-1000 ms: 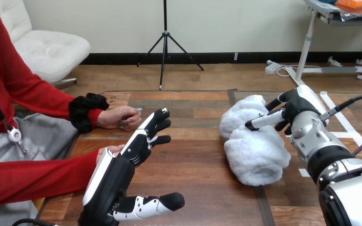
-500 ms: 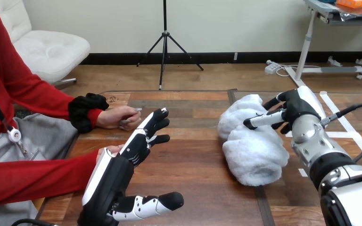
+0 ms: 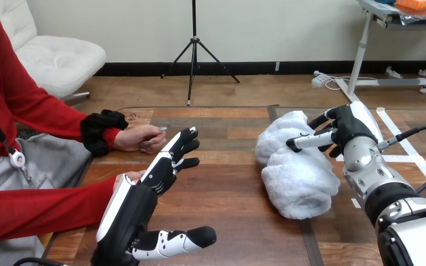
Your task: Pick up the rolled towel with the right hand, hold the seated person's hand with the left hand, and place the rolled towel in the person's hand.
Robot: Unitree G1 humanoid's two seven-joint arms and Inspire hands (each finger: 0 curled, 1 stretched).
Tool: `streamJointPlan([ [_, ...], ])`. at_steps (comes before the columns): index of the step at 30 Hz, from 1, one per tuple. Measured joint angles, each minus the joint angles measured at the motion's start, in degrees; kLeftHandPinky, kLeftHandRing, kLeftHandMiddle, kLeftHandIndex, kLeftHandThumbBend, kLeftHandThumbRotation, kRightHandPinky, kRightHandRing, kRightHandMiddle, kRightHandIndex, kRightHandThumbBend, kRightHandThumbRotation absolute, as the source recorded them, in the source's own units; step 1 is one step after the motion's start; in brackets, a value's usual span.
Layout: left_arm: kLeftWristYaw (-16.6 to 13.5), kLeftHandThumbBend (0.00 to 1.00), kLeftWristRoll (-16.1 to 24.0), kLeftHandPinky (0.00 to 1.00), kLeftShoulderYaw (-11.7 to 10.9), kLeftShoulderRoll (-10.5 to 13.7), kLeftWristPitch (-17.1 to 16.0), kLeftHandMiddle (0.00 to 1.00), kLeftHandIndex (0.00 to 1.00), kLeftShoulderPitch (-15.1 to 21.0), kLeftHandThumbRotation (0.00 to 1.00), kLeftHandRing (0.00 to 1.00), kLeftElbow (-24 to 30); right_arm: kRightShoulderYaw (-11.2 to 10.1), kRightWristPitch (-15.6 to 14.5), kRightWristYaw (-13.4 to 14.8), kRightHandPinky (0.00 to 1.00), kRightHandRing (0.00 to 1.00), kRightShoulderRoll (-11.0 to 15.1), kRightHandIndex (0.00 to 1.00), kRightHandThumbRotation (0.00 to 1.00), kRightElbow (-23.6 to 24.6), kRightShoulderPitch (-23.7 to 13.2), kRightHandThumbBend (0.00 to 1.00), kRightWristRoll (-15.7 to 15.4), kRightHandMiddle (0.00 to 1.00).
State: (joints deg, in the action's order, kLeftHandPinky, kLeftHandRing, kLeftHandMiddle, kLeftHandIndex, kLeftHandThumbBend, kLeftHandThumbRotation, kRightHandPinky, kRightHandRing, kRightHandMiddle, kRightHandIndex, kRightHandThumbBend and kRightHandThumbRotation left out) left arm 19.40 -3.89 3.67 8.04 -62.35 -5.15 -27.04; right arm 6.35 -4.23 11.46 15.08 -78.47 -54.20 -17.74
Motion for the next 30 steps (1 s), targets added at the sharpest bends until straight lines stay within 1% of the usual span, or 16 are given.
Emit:
streamJointPlan([
  [2, 0.0, 1.0, 0.0, 0.83, 0.0, 0.0, 0.0, 0.95, 0.93, 0.0, 0.54, 0.92, 0.0, 0.0, -0.5, -0.5, 0.31, 0.42, 0.0, 0.59, 0.08, 0.1, 0.0, 0.88, 0.0, 0.57],
  [5, 0.1, 1.0, 0.0, 0.84, 0.0, 0.1, 0.0, 0.95, 0.93, 0.0, 0.54, 0.92, 0.0, 0.1, -1.6, -1.4, 0.3, 0.42, 0.1, 0.63, 0.15, 0.3, 0.0, 0.89, -0.2, 0.56],
  [6, 0.1, 1.0, 0.0, 0.84, 0.0, 0.1, 0.0, 0.95, 0.93, 0.0, 0.55, 0.92, 0.0, 0.3, -2.0, -1.7, 0.34, 0.49, 0.1, 0.67, 0.22, 0.4, 0.0, 0.9, -0.3, 0.61],
  [9, 0.1, 1.0, 0.1, 0.83, 0.0, 0.1, 0.0, 0.95, 0.93, 0.0, 0.55, 0.92, 0.0, 1.1, -3.2, -2.6, 0.4, 0.57, 0.3, 0.71, 0.3, 0.6, -0.1, 0.91, -1.1, 0.66],
  [11, 0.1, 1.0, 0.2, 0.83, 0.0, 0.1, 0.0, 0.94, 0.93, 0.1, 0.55, 0.92, 0.0, 2.0, -4.1, -3.2, 0.44, 0.62, 0.5, 0.73, 0.35, 0.6, -0.3, 0.92, -2.1, 0.7],
  [14, 0.0, 1.0, 0.3, 0.83, 0.0, 0.1, 0.0, 0.94, 0.93, 0.1, 0.55, 0.91, 0.0, 3.2, -5.6, -4.4, 0.48, 0.66, 0.7, 0.76, 0.43, 0.7, -0.7, 0.96, -3.6, 0.73],
  [15, 0.0, 1.0, 0.3, 0.83, 0.0, 0.1, 0.0, 0.94, 0.93, 0.1, 0.55, 0.91, 0.0, 3.6, -6.4, -4.8, 0.49, 0.68, 0.8, 0.78, 0.48, 0.7, -0.9, 0.98, -4.2, 0.75],
  [19, 0.0, 1.0, 0.5, 0.82, -0.1, 0.1, 0.0, 0.94, 0.93, 0.1, 0.56, 0.91, 0.0, 5.0, -9.0, -6.6, 0.52, 0.73, 0.9, 0.8, 0.54, 0.7, -2.0, 0.99, -5.9, 0.78],
  [22, 0.0, 1.0, 0.6, 0.82, 0.0, 0.1, 0.0, 0.94, 0.93, 0.3, 0.55, 0.91, 0.0, 5.9, -10.5, -7.9, 0.54, 0.77, 0.9, 0.83, 0.56, 0.7, -2.7, 1.0, -7.0, 0.81],
  [24, 0.0, 1.0, 0.5, 0.82, 0.0, 0.1, 0.0, 0.94, 0.93, 0.4, 0.55, 0.91, 0.0, 6.4, -11.3, -8.7, 0.55, 0.79, 0.9, 0.84, 0.58, 0.7, -3.1, 1.0, -7.4, 0.83],
  [25, 0.1, 1.0, 0.5, 0.83, 0.0, 0.1, 0.0, 0.94, 0.93, 0.5, 0.54, 0.91, 0.0, 6.6, -11.5, -9.0, 0.58, 0.81, 0.9, 0.86, 0.6, 0.6, -3.2, 1.0, -7.7, 0.85],
  [29, 0.3, 1.0, 0.0, 0.82, 0.2, 0.1, 0.1, 0.94, 0.93, 0.9, 0.54, 0.91, 0.0, 7.7, -12.8, -10.7, 0.6, 0.84, 0.8, 0.88, 0.63, 0.6, -3.7, 1.0, -8.7, 0.87],
  [30, 0.3, 1.0, 0.0, 0.82, 0.2, 0.1, 0.1, 0.94, 0.93, 1.0, 0.54, 0.91, 0.0, 8.0, -13.1, -11.1, 0.63, 0.86, 0.7, 0.89, 0.64, 0.6, -3.8, 1.0, -9.0, 0.88],
])
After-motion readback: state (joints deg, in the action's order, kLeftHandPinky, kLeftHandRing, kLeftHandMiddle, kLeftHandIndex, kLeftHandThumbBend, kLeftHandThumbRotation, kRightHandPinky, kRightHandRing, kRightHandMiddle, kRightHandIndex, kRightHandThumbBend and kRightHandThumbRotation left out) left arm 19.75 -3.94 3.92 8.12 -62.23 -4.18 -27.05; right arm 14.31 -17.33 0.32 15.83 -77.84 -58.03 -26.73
